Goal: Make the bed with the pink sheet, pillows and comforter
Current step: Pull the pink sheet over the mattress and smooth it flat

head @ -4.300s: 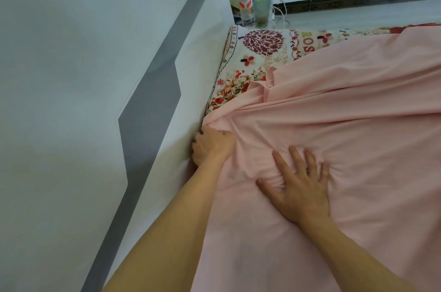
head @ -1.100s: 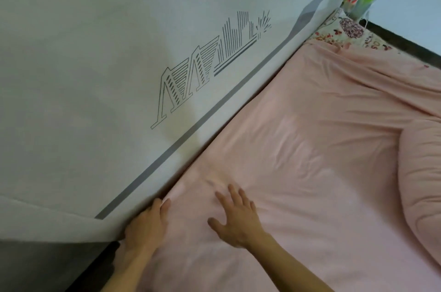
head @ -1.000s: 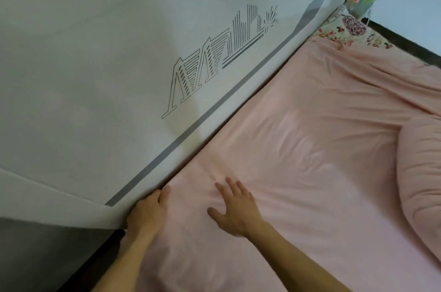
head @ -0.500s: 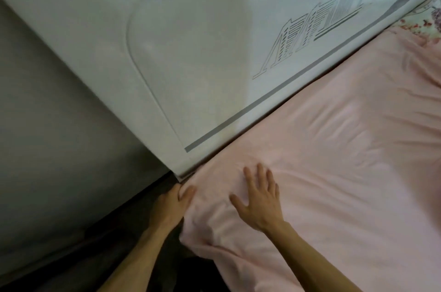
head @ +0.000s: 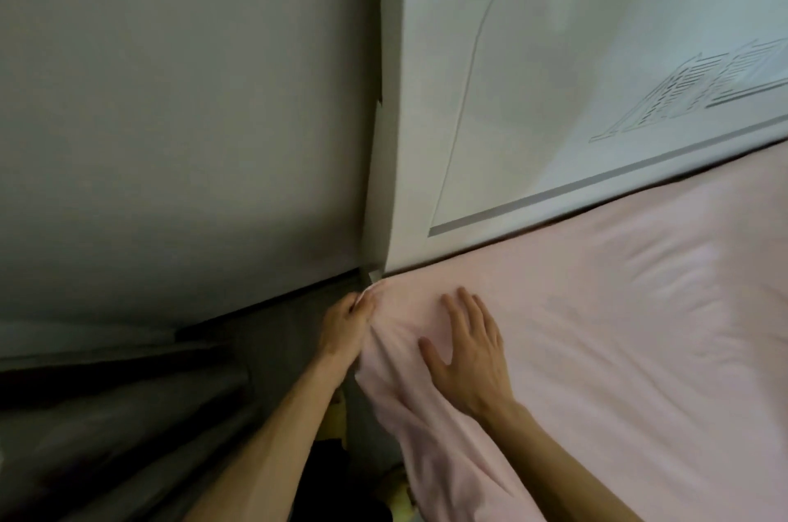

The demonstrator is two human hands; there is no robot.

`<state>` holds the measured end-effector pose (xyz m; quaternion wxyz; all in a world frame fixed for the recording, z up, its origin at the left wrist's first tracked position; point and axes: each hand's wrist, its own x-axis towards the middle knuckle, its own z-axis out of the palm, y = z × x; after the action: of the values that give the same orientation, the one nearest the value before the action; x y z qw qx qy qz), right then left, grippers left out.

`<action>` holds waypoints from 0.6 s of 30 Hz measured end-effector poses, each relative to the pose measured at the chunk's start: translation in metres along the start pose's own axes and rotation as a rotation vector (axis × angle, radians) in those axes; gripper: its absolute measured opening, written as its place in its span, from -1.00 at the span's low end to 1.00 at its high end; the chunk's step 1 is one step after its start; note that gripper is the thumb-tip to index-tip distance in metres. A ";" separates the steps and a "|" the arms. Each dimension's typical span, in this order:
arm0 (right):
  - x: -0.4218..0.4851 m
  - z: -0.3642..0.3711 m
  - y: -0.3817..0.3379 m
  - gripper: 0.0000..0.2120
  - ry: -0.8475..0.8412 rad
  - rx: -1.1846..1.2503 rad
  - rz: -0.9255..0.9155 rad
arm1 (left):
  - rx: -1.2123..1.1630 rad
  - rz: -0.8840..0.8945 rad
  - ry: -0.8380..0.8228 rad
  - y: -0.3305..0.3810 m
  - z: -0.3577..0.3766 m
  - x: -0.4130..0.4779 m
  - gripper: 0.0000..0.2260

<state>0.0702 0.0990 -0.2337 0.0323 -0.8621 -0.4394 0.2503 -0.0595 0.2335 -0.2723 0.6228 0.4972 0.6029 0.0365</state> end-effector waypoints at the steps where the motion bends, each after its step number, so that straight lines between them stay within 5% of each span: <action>1: 0.001 -0.001 0.003 -0.26 0.022 0.006 0.005 | -0.052 -0.038 0.037 0.001 0.001 0.002 -0.77; 7: 0.001 0.004 0.046 -0.23 0.019 -0.118 0.063 | 0.049 -0.195 0.141 -0.011 0.033 0.039 -0.65; 13: -0.002 0.006 0.089 -0.28 -0.030 -0.182 0.071 | 0.214 -0.167 0.207 -0.022 0.043 0.045 -0.60; 18: 0.034 -0.008 0.094 -0.31 0.276 0.087 0.371 | 0.450 0.005 0.297 -0.022 0.048 0.024 -0.68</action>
<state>0.1606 0.0690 -0.2662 0.0827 -0.9519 -0.2537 0.1504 -0.0273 0.2104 -0.3147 0.4014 0.6139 0.6793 -0.0244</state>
